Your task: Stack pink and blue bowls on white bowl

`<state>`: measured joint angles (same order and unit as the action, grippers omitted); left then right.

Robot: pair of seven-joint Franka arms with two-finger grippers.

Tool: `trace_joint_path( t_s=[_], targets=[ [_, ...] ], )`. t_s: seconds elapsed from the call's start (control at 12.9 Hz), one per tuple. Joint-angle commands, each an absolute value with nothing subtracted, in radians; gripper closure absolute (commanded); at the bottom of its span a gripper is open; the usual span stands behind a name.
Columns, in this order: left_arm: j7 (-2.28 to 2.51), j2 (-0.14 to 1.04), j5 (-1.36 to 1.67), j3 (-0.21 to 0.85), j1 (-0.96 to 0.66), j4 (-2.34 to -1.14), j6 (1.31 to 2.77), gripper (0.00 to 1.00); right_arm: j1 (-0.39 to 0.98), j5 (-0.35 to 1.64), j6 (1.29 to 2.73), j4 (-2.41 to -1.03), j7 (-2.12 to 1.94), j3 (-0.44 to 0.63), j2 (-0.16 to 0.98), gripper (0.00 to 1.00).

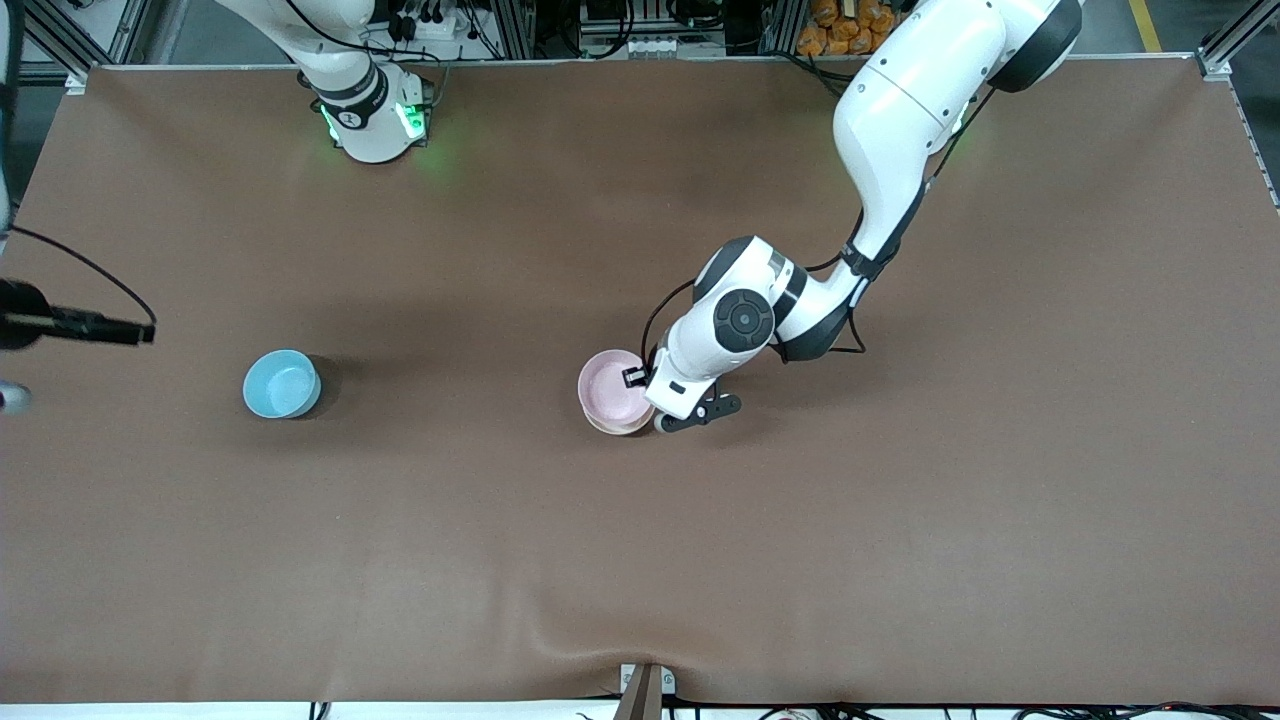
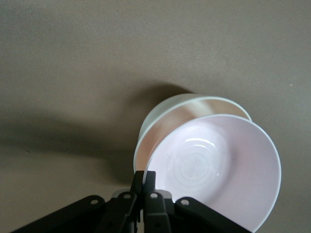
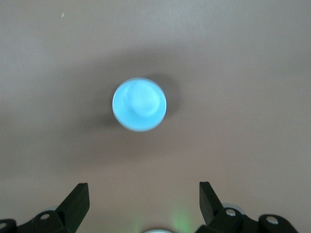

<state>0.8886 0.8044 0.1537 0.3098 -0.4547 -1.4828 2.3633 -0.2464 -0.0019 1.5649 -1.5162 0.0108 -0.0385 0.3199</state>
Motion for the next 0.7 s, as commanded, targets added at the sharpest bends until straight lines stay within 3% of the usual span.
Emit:
trace_joint_path(
  t_s=[0.0, 0.23, 0.31, 0.39, 0.47, 0.54, 0.62],
  targets=[
    [0.908, 0.83, 0.14, 0.299, -0.468, -1.453, 2.379, 1.0, -0.282, 0.012, 1.76, -1.665, -0.049, -0.054, 0.339, 0.0],
    [0.91, 0.838, 0.143, 0.296, -0.468, -1.451, 2.402, 1.0, -0.287, 0.014, 2.059, -1.885, -0.152, -0.054, 0.345, 0.0],
    [0.908, 0.838, 0.143, 0.296, -0.466, -1.451, 2.404, 1.0, -0.284, 0.012, 2.065, -1.914, -0.153, -0.054, 0.342, 0.0],
    [0.905, 0.838, 0.143, 0.296, -0.466, -1.45, 2.407, 0.89, -0.291, 0.012, 2.077, -1.928, -0.155, -0.054, 0.345, 0.0],
    [0.902, 0.841, 0.141, 0.296, -0.466, -1.448, 2.414, 0.73, -0.308, 0.014, 2.113, -1.942, -0.175, -0.054, 0.36, 0.0],
    [0.894, 0.842, 0.138, 0.295, -0.466, -1.448, 2.422, 0.08, -0.337, 0.014, 2.155, -1.971, -0.228, -0.054, 0.379, 0.02],
    [0.89, 0.839, 0.134, 0.288, -0.468, -1.447, 2.424, 0.0, -0.347, 0.015, 2.178, -1.983, -0.247, -0.055, 0.383, 0.04]
  ],
)
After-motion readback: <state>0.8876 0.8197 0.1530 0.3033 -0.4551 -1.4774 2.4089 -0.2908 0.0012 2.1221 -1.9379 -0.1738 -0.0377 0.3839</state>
